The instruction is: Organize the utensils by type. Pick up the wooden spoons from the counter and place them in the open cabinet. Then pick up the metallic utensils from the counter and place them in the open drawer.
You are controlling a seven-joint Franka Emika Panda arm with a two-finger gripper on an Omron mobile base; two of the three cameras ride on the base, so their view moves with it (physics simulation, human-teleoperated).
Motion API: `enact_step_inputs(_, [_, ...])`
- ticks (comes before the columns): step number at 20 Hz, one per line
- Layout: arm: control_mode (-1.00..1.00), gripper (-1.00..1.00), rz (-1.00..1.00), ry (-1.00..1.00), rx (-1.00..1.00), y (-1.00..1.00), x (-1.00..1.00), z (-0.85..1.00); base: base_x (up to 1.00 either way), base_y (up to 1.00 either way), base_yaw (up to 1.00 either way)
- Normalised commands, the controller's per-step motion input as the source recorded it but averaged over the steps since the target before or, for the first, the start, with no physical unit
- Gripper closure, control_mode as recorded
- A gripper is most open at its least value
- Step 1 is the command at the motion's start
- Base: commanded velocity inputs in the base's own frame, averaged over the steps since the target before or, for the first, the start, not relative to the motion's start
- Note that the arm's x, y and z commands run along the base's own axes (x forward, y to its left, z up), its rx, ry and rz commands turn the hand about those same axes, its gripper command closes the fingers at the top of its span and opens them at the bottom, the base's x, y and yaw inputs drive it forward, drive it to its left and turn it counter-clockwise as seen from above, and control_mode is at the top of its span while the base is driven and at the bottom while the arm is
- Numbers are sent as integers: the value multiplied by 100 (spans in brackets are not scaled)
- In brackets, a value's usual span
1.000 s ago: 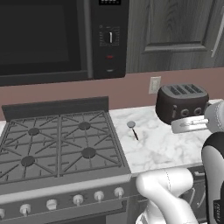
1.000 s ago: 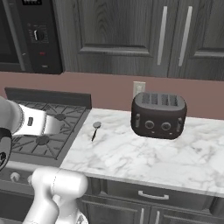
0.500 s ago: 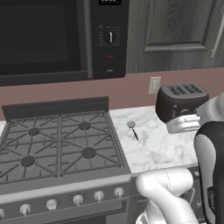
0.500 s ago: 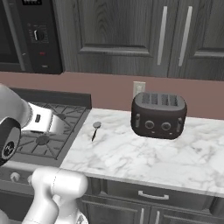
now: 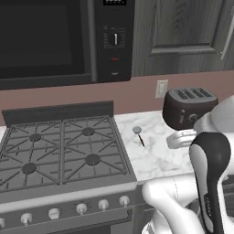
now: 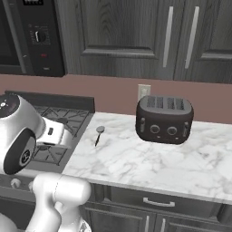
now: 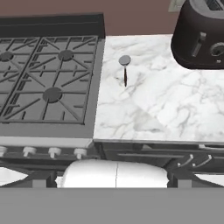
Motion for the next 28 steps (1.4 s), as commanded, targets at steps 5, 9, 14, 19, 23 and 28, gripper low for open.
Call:
enact_step_inputs(5, [-100,-100,0,0,0,0,32,-50,0,0,0])
enact_step_inputs(9, [-100,-100,0,1,0,0,46,-22,0,0,0])
enact_step_inputs(14, [-100,-100,0,2,0,0,50,-24,0,0,0])
enact_step_inputs(19, [-100,-100,0,0,0,0,48,-36,0,0,0])
enact_step_inputs(23, [-100,-100,0,0,0,0,41,-39,0,0,0])
enact_step_inputs(28, [-100,-100,0,5,0,0,43,-26,0,0,0])
